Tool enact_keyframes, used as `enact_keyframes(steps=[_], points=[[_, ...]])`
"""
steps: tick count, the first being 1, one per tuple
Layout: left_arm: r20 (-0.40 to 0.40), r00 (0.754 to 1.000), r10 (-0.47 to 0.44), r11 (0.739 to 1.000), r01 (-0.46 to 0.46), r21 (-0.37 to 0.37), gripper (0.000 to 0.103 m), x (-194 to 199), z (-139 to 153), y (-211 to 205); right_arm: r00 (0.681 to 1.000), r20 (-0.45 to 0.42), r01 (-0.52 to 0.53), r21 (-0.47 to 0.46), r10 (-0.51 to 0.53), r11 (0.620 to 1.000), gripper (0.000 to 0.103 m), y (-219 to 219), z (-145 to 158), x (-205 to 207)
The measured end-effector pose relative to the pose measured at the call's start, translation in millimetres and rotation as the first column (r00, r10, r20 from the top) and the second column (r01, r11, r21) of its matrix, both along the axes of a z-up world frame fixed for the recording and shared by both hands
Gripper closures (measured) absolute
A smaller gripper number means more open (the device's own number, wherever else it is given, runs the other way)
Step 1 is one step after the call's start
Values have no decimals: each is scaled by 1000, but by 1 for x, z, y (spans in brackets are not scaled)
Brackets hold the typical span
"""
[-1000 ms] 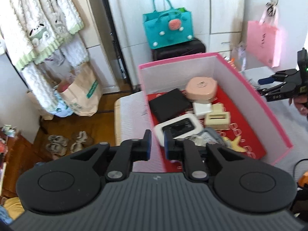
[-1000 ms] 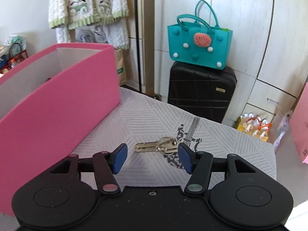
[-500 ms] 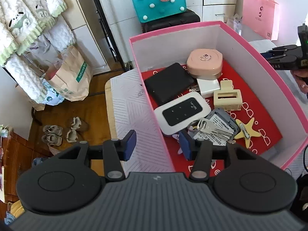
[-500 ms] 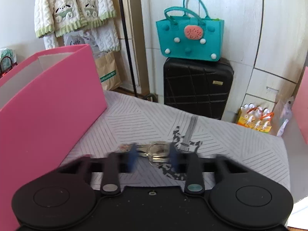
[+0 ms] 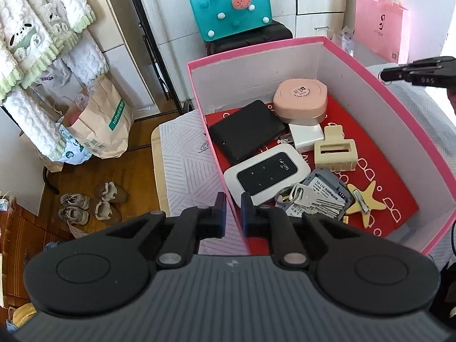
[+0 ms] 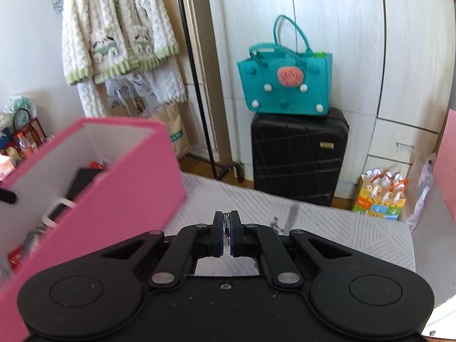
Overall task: Organize rigid objects
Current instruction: 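Grasp the silver keys with the right gripper and lift them, then carry the silver keys over the pink box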
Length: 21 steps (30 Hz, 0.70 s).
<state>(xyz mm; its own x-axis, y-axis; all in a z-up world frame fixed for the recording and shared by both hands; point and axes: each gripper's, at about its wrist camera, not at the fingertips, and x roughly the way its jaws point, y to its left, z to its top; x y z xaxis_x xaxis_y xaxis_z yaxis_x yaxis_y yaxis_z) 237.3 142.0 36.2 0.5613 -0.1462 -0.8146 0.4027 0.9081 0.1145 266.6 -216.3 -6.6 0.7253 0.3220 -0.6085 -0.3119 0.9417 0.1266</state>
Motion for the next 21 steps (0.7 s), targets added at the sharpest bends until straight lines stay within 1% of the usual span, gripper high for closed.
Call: enact_keyframes(steps=[2, 4, 6, 10, 12, 14, 16, 19, 21], points=[[17, 1000, -6, 1000, 6, 19, 94, -3, -1, -3, 1000, 26, -12, 15, 12, 1000, 98, 4, 14, -6], [27, 1000, -12, 999, 11, 34, 94, -5, -1, -4, 998, 57, -28, 6, 27, 1000, 98, 11, 28, -11], [22, 1000, -17, 999, 16, 35, 94, -4, 0, -4, 994, 93, -50, 4, 49, 999, 98, 18, 44, -16], [18, 1000, -20, 999, 20, 32, 94, -3, 1, -3, 983, 161, -91, 30, 85, 995, 98, 32, 77, -29], [24, 999, -25, 999, 24, 34, 94, -4, 0, -3, 978, 186, -113, 63, 99, 992, 98, 42, 92, -34], [26, 999, -28, 999, 27, 32, 94, -5, 0, -3, 976, 186, -130, 96, 111, 987, 98, 54, 100, -37], [28, 999, -34, 999, 34, 25, 93, -5, 0, -2, 972, 184, -170, 129, 145, 977, 98, 68, 103, -40], [25, 999, -41, 999, 41, 2, 93, -4, 0, 3, 967, 153, -231, 191, 204, 954, 97, 90, 101, -40], [25, 999, -42, 999, 42, -13, 93, -5, 0, 5, 963, 129, -262, 213, 239, 941, 97, 106, 97, -37]])
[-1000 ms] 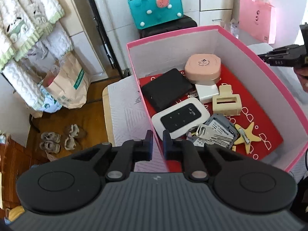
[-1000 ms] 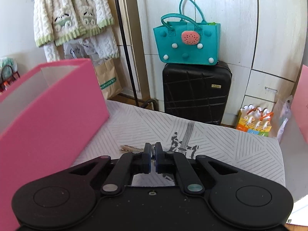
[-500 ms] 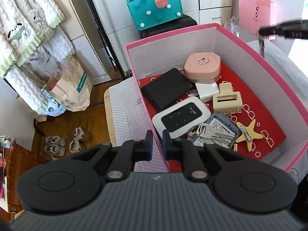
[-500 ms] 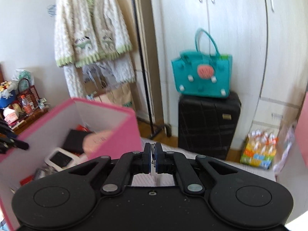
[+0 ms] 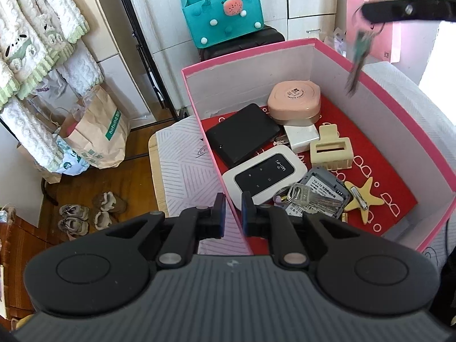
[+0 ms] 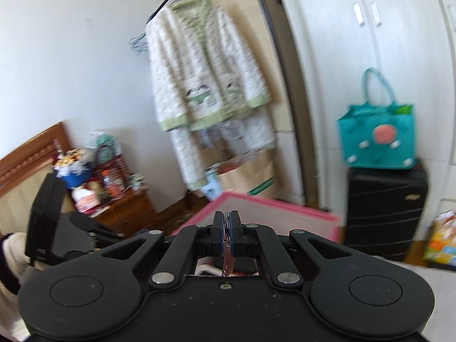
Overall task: Organize rigid objects
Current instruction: 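Carry the silver keys over the pink box, then open the right gripper to drop the keys into the box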
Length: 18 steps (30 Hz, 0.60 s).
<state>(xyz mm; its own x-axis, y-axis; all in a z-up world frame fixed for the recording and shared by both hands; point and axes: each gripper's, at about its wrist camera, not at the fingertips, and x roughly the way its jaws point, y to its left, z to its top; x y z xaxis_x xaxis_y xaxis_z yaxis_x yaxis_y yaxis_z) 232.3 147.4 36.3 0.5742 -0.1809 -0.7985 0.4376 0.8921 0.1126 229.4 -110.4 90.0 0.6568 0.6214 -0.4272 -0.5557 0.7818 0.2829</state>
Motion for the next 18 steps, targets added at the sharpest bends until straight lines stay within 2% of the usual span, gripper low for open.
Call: enact_keyframes(steps=[6, 13, 15, 18], points=[[-7, 1000, 4, 999, -4, -44, 92, 2, 0, 5, 993, -108, -62, -46, 57, 997, 97, 50, -28, 20], [-3, 1000, -29, 999, 29, -35, 91, 2, 0, 6, 977, -213, -39, -128, 10, 991, 97, 84, -63, 49], [-3, 1000, -26, 999, 26, -44, 91, 2, 0, 6, 971, -240, -19, -108, -8, 994, 97, 82, -67, 53], [-3, 1000, -22, 998, 22, -64, 91, 2, -1, 10, 967, -246, 52, -50, -63, 997, 89, 69, -64, 55]])
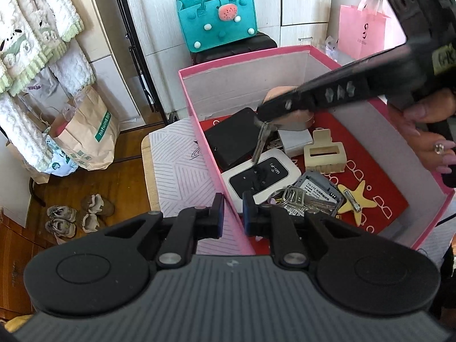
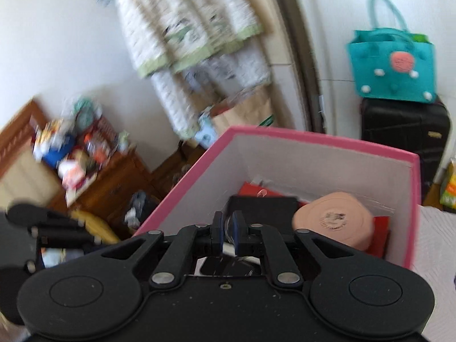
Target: Organize rigid objects
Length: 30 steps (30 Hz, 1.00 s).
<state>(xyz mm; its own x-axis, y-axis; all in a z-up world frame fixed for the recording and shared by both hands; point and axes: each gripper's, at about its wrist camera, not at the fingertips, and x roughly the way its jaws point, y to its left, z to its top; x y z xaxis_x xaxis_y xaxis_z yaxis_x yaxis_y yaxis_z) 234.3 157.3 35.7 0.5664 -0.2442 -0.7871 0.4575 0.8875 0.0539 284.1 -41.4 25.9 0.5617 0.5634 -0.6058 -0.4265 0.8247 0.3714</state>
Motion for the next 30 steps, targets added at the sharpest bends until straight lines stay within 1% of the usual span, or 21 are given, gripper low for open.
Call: enact_keyframes(steps=[2, 5, 9, 13, 16, 19, 23, 28, 30], points=[[-5, 1000, 1, 1000, -1, -11, 90, 0, 0, 2, 1000, 4, 10, 21, -10, 1000, 79, -9, 5, -5], [-1, 1000, 4, 1000, -4, -13, 91, 0, -1, 3, 999, 25, 46, 11, -46, 999, 75, -23, 15, -22], [10, 1000, 20, 1000, -20, -19, 91, -2, -1, 2, 994, 55, 91, -13, -90, 996, 73, -38, 23, -44], [15, 999, 49, 999, -49, -19, 91, -3, -1, 3, 990, 98, 109, -34, -105, 993, 65, -46, 29, -65], [5, 998, 64, 998, -64, -27, 91, -4, -1, 2, 984, 139, 115, -47, -108, 992, 63, -50, 31, -81], [15, 996, 84, 997, -83, -2, 91, -6, -1, -3, 980, 168, 113, -52, -103, 992, 61, -54, 32, -92], [12, 995, 103, 995, -103, 6, 91, -8, -1, -5, 980, 176, 101, -38, -93, 994, 59, -57, 34, -97], [-28, 991, 134, 991, -134, -4, 90, -6, 2, -4, 978, 190, 102, -69, -88, 992, 57, -57, 36, -104], [-30, 990, 140, 990, -140, 17, 90, -7, 4, -7, 977, 191, 110, -86, -92, 990, 55, -57, 37, -105]])
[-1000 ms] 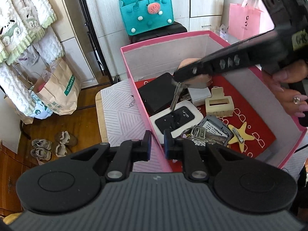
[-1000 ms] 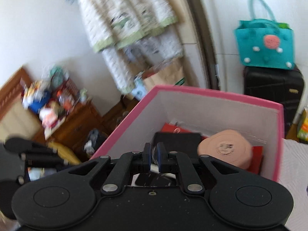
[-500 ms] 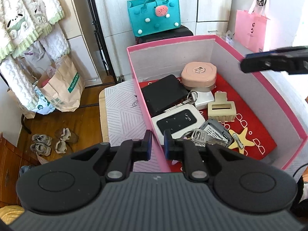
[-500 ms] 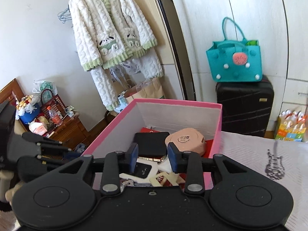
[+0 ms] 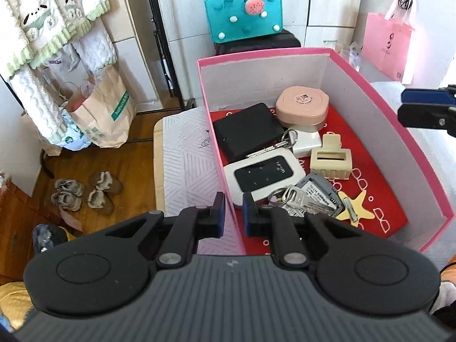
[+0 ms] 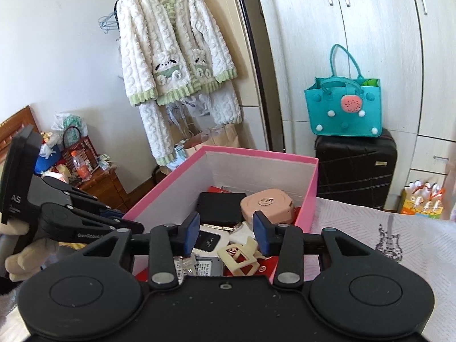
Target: Organize rigid objects
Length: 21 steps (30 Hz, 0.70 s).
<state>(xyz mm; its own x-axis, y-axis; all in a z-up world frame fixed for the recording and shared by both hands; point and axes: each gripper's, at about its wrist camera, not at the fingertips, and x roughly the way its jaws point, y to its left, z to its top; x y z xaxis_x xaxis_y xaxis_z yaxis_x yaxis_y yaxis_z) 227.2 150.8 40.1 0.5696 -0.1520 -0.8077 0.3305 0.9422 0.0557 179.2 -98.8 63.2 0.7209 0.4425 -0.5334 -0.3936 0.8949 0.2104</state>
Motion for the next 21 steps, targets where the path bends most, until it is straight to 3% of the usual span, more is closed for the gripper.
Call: enact_keyframes(steps=[6, 10, 13, 15, 17, 21], points=[[-11, 1000, 0, 1000, 0, 19, 87, -13, 12, 0, 1000, 14, 1, -22, -1, 1000, 40, -4, 6, -10], [6, 1000, 13, 1000, -13, 8, 70, -26, 20, 0, 1000, 4, 15, -18, -15, 1000, 27, -9, 6, -11], [2, 1000, 27, 1000, -27, -10, 55, -34, 27, 2, 996, -30, 77, -50, -79, 996, 0, -7, 4, -9], [7, 999, 40, 999, -39, -26, 47, -39, 30, 2, 988, -47, 144, -82, -148, 986, 0, -6, 3, -10], [8, 998, 61, 997, -61, -39, 31, -43, 32, 1, 982, -55, 172, -104, -178, 980, 0, -6, 3, -13], [14, 996, 90, 994, -89, -69, 23, -51, 34, 0, 984, -109, 134, -52, -139, 990, 0, -17, 3, -23]])
